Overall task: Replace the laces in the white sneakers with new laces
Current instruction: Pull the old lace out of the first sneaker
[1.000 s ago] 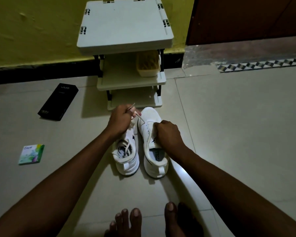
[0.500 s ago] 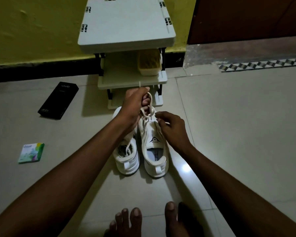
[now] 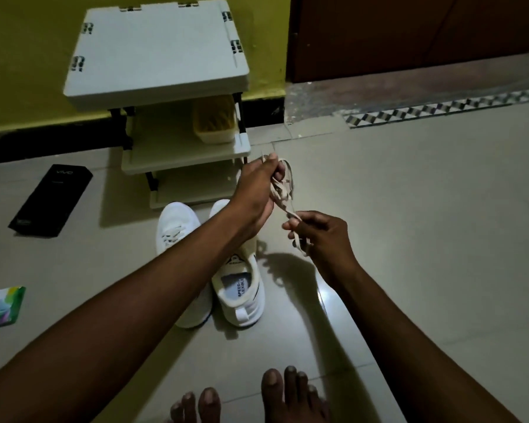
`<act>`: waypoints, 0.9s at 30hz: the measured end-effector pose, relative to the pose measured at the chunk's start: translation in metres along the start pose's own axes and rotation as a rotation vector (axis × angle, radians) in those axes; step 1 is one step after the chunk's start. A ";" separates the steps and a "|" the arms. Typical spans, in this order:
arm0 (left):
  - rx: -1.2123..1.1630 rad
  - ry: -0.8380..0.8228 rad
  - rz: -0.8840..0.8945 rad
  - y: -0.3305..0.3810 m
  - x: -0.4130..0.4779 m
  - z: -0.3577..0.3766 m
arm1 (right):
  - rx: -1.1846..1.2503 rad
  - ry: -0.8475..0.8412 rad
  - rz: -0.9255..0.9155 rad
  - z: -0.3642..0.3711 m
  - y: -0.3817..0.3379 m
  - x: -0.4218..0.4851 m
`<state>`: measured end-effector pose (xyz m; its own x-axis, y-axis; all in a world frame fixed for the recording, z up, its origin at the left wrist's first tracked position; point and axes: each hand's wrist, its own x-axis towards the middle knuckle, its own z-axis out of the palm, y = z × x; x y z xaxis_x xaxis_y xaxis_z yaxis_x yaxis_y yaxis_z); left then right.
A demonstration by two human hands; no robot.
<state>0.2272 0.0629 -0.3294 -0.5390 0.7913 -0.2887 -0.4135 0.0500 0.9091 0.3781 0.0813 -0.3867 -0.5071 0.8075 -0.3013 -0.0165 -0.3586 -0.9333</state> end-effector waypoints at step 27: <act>1.408 -0.316 -0.205 -0.104 0.006 0.000 | -0.876 0.235 -0.198 -0.073 0.066 0.017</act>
<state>0.2671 0.0630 -0.4259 -0.3027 0.7858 -0.5393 0.6852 0.5727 0.4500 0.4312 0.1056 -0.4679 -0.3751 0.9249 -0.0627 0.6213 0.2006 -0.7574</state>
